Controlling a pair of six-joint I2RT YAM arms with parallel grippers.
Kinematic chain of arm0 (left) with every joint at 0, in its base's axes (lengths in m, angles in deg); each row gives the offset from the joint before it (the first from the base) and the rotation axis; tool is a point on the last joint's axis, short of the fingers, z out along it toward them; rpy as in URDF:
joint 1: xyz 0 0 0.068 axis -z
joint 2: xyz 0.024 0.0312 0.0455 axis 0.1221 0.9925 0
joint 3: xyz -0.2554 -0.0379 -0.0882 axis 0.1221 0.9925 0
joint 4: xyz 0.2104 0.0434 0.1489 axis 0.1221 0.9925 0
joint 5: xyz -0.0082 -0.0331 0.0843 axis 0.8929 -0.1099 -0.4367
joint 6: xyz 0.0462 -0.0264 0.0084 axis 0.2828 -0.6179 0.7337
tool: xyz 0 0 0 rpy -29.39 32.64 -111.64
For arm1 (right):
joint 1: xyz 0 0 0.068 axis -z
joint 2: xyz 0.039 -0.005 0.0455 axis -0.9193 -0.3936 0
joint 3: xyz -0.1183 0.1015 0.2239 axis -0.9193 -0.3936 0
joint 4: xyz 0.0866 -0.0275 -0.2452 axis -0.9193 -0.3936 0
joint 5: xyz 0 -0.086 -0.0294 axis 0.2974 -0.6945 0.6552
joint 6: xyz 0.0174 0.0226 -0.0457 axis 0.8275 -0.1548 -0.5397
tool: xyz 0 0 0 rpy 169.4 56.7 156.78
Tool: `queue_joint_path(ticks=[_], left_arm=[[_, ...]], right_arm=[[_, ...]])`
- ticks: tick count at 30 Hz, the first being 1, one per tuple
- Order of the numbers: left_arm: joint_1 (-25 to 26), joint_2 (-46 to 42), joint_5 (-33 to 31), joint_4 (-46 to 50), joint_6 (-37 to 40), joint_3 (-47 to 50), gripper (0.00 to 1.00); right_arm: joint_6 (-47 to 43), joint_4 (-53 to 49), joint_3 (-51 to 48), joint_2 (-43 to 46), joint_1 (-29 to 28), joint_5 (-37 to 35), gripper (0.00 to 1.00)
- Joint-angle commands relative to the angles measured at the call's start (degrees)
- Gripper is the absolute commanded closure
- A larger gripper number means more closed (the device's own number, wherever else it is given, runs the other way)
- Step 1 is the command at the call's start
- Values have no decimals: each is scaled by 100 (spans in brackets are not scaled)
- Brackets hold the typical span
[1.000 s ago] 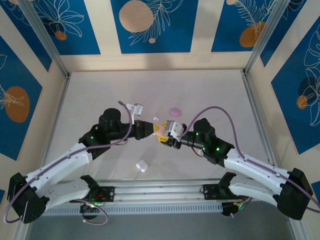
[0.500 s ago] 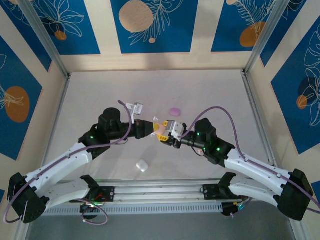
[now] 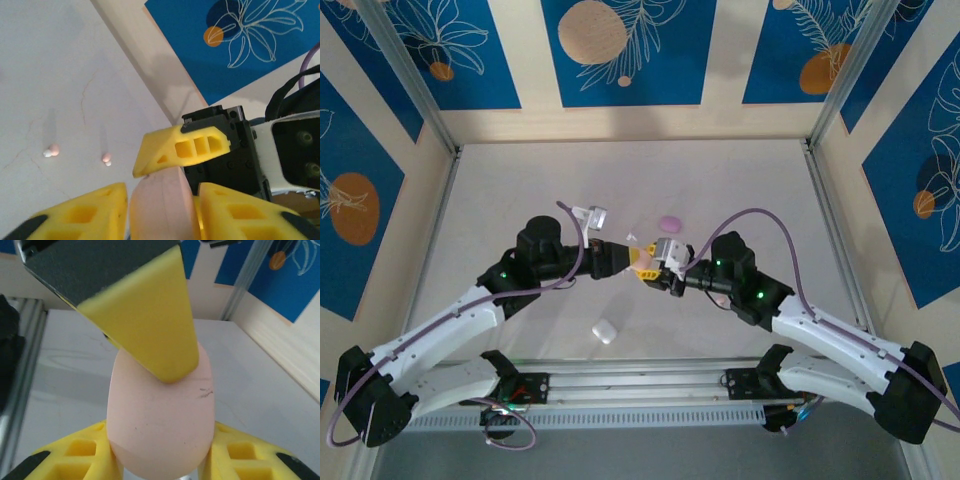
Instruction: Insert the wireless bluetooth earbuds into the charging case
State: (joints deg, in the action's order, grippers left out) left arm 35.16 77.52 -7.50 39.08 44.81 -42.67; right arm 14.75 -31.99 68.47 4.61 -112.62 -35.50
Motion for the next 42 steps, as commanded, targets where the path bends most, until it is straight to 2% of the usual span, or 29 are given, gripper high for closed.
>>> queue_joint_path(ticks=[1,3,8,9,16,20,23,25,33,35,42], left_arm=[[10,-227,25,-57,591,5,38],[4,-357,-65,20,1004,36,26],[6,-605,-142,102,2367,158,11],[5,-652,-121,57,2647,194,0],[6,-1051,-665,-778,3524,788,0],[10,-1187,-296,-1339,3964,1234,0],[8,-1236,66,-1582,4264,1413,9],[9,-1233,103,-1642,4283,1398,19],[10,-1153,387,-2011,3969,1380,43],[2,-1078,566,-1993,3882,1350,46],[10,-884,906,-1915,3749,1252,44]], right_arm=[[529,-447,403,0,125,921,70],[832,-701,517,-102,232,1314,70],[1342,-1295,925,-425,464,2072,71],[1418,-1402,1025,-502,511,2196,71],[1588,-1819,1452,-879,827,2800,73],[1461,-2159,1719,-1078,932,3025,73],[1283,-2387,1854,-1167,933,3176,73],[1157,-2498,1920,-1223,933,3239,73],[852,-2493,1937,-1262,906,3263,73],[795,-2460,1930,-1251,891,3229,73],[726,-2249,1908,-1238,862,3187,73]])
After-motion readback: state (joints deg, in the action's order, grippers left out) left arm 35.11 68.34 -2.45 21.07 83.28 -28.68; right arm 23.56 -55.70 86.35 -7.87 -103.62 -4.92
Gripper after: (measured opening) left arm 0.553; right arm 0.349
